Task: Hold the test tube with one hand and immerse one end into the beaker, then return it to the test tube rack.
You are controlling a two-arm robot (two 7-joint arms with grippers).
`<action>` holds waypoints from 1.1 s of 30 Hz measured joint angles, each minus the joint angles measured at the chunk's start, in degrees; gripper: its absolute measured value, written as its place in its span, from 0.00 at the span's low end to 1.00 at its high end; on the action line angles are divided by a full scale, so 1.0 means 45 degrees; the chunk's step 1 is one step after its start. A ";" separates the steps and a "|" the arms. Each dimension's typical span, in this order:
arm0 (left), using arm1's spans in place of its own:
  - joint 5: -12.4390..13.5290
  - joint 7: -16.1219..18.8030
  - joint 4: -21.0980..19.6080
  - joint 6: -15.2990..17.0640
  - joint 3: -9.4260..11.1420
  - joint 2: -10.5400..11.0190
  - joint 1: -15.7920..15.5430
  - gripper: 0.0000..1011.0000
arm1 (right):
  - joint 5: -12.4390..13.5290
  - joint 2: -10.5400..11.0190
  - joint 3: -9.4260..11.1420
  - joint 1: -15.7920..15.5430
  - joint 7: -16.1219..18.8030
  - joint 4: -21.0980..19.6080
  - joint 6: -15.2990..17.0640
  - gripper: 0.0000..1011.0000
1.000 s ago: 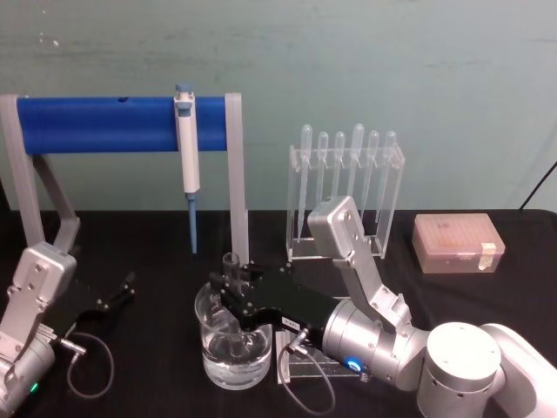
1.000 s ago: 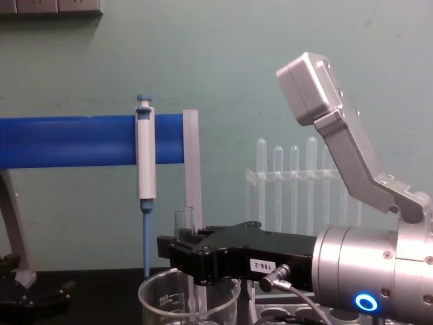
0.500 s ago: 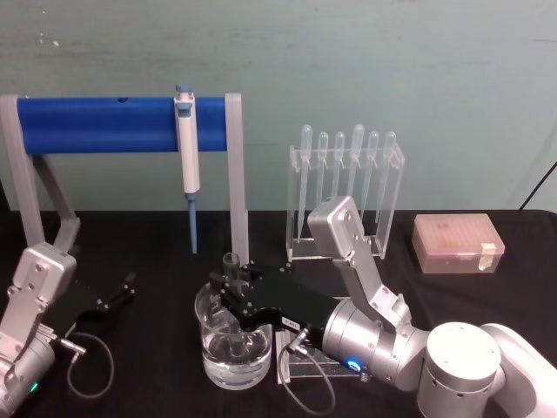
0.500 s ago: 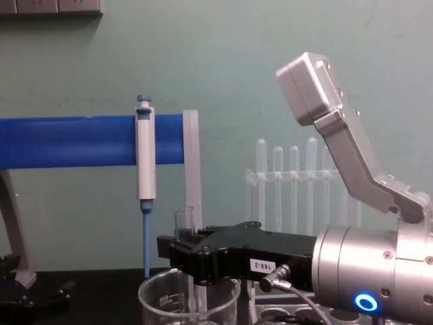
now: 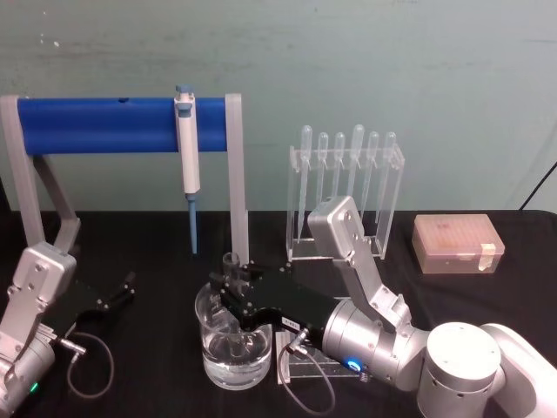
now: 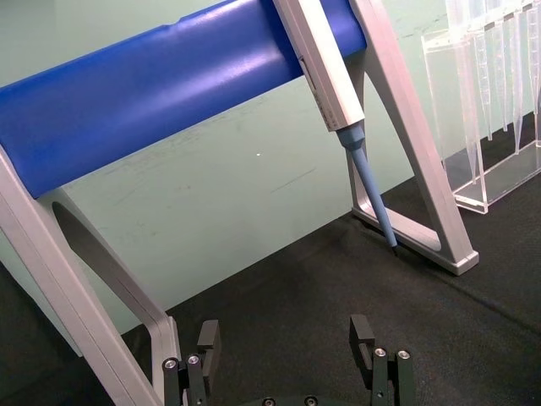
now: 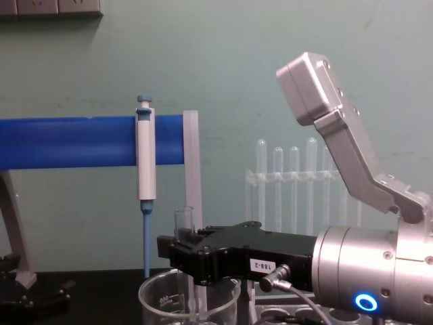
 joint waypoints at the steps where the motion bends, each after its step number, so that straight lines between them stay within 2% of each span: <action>1: 0.0000 0.0000 0.0000 0.0000 -0.0001 0.0000 -0.0001 0.99 | 0.0000 0.0001 0.0000 0.0000 0.0000 0.0000 0.0001 0.22; 33: 0.0000 0.0000 0.0000 0.0000 0.0000 0.0000 0.0000 0.99 | 0.0000 0.0001 0.0000 0.0000 -0.0002 0.0000 0.0001 0.22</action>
